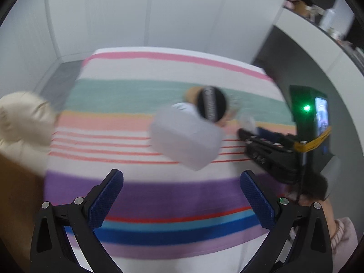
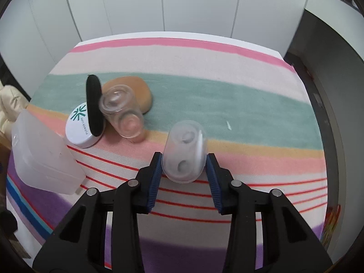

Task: Organize objects
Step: 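Reach the right tool to the clear oval case while the left tool reaches the frosted box, then close the left tool on the frosted plastic box while the right tool grips the clear case, then lift the frosted box with the left tool while the right tool lifts the clear case, then carry the frosted box and clear case over the cardboard box with both tools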

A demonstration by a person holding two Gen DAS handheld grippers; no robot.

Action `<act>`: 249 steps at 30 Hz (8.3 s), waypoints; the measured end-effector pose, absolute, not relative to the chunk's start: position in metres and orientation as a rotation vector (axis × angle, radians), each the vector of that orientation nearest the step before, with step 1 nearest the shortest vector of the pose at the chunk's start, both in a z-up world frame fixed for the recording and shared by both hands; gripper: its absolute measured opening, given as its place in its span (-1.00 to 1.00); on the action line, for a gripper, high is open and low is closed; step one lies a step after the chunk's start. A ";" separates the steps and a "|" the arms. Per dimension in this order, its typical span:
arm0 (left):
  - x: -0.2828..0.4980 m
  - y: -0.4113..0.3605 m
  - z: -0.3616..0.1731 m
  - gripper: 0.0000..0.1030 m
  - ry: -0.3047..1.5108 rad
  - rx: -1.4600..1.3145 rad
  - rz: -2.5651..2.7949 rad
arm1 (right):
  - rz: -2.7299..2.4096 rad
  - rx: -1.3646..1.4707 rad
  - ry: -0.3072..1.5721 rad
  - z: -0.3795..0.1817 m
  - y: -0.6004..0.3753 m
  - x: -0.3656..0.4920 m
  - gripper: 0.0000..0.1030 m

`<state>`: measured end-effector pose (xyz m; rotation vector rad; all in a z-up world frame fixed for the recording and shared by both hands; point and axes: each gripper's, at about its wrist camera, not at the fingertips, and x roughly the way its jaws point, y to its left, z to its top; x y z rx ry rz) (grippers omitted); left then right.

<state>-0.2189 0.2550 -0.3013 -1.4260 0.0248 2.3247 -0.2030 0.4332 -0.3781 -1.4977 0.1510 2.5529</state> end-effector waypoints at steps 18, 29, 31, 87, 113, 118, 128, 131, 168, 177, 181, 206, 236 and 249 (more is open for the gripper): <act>-0.259 0.307 -0.338 -0.12 0.316 -1.302 2.390 | 2.620 -1.531 0.197 -0.377 0.441 -0.176 -0.22; -0.261 0.291 -0.335 -0.38 0.213 -1.354 2.387 | 2.619 -1.537 0.208 -0.376 0.440 -0.173 -0.22; -0.263 0.288 -0.334 -0.41 0.184 -1.371 2.384 | 2.616 -1.539 0.212 -0.375 0.441 -0.177 -0.22; -0.253 0.241 -0.106 -0.48 0.189 -1.214 2.653 | 2.636 -1.302 0.172 -0.130 0.423 -0.165 -0.22; -0.211 0.216 -0.028 -0.48 0.088 -1.260 2.627 | 2.733 -1.197 0.123 -0.036 0.386 -0.125 -0.22; -0.193 0.214 -0.020 -0.47 0.137 -1.198 2.662 | 2.734 -1.191 0.140 -0.036 0.385 -0.116 -0.22; -0.144 0.178 -0.007 -0.48 0.066 -1.174 2.702 | 2.752 -1.169 0.202 -0.026 0.377 -0.073 -0.22; -0.124 0.171 -0.010 -0.48 0.088 -1.170 2.711 | 2.761 -1.148 0.217 -0.021 0.372 -0.055 -0.22; 0.092 0.125 -0.021 -0.47 0.194 -1.038 2.653 | 2.711 -1.271 0.262 -0.072 0.305 0.169 -0.22; 0.107 0.107 -0.044 -0.47 0.198 -1.116 2.672 | 2.661 -1.300 0.318 -0.086 0.321 0.197 -0.22; 0.107 0.105 -0.050 -0.47 0.195 -1.147 2.668 | 2.663 -1.295 0.315 -0.087 0.322 0.197 -0.22; 0.110 0.024 -0.079 -0.47 0.092 -1.345 2.798 | 2.857 -1.460 0.130 -0.104 0.238 0.151 -0.22; 0.087 -0.084 -0.081 -0.47 -0.090 -1.454 2.988 | 3.150 -1.551 -0.171 -0.110 0.074 0.069 -0.22; -0.014 -0.126 -0.093 -0.47 -0.147 -1.415 3.011 | 3.195 -1.571 -0.271 -0.120 0.012 -0.026 -0.22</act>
